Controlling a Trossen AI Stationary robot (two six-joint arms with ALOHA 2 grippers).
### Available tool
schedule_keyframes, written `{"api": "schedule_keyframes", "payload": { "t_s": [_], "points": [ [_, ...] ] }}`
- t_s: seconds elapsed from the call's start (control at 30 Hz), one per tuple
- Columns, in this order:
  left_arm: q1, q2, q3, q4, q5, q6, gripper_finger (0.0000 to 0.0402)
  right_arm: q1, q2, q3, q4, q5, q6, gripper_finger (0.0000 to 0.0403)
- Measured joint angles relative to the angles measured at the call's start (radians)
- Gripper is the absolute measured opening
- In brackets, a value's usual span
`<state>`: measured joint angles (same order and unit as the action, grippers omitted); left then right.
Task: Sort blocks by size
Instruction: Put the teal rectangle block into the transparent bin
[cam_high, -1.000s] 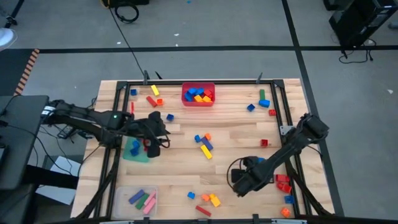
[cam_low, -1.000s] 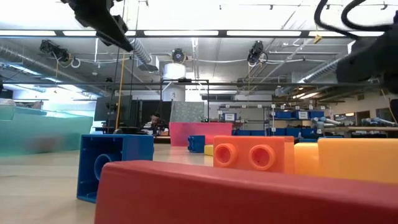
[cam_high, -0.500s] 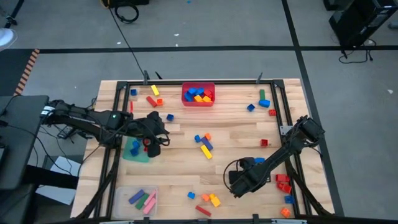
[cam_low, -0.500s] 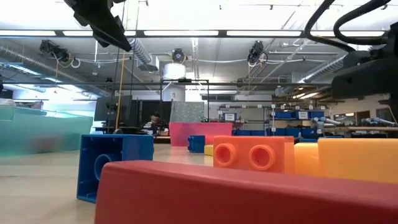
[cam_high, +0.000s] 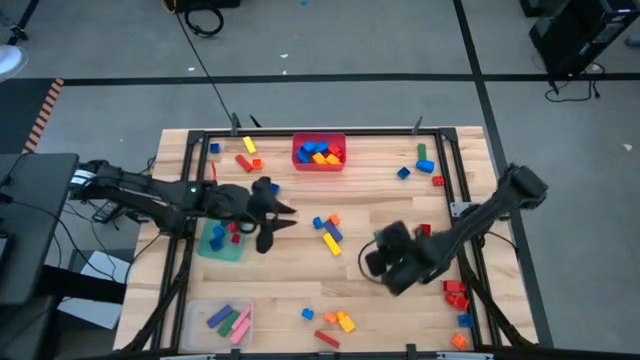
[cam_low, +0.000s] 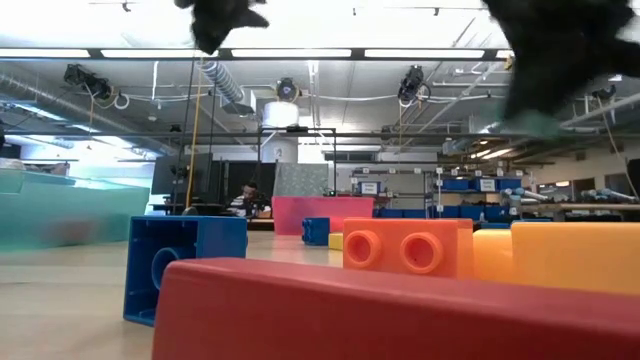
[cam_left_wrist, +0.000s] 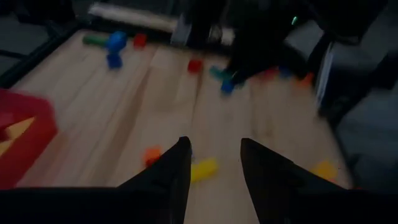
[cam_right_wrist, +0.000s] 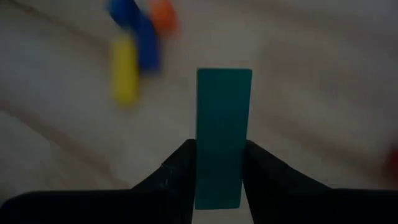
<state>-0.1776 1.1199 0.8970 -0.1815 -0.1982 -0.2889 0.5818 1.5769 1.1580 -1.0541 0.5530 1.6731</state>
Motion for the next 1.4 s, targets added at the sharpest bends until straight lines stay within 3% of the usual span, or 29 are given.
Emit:
{"api": "schedule_keyframes", "payload": {
  "t_s": [0.13, 0.23, 0.5, 0.73, 0.87, 1.03, 1.4],
  "points": [
    [0.003, 0.067, 0.0, 0.181, 0.0, -0.11, 0.0147, -0.042, -0.155, 0.001, 0.051, 0.127, -0.284, 0.0111],
    [0.007, 0.13, 0.001, 0.269, 0.012, -0.148, 0.0149, -0.076, -0.248, 0.001, 0.142, 0.154, -0.51, 0.0111],
    [0.031, 0.332, 0.0, 0.573, 0.054, -0.325, 0.0205, -0.159, -0.363, 0.002, 0.436, 0.06, -0.963, 0.0111],
    [0.035, 0.499, 0.004, 1.03, 0.054, -0.299, 0.0291, -0.205, -0.354, 0.002, 0.481, -0.053, -1.067, 0.0111],
    [0.035, 0.561, 0.004, 1.195, 0.054, -0.19, 0.0312, -0.207, -0.353, 0.002, 0.514, -0.083, -1.099, 0.0111],
    [0.033, 0.615, 0.039, 1.223, 0.051, -0.176, 0.0307, -0.208, -0.354, 0.002, 0.554, -0.111, -1.123, 0.0111],
    [0.018, 0.688, 0.204, 1.174, 0.053, 0.02, 0.0258, -0.213, -0.346, 0.002, 0.585, -0.135, -1.143, 0.0112]
  ]
}}
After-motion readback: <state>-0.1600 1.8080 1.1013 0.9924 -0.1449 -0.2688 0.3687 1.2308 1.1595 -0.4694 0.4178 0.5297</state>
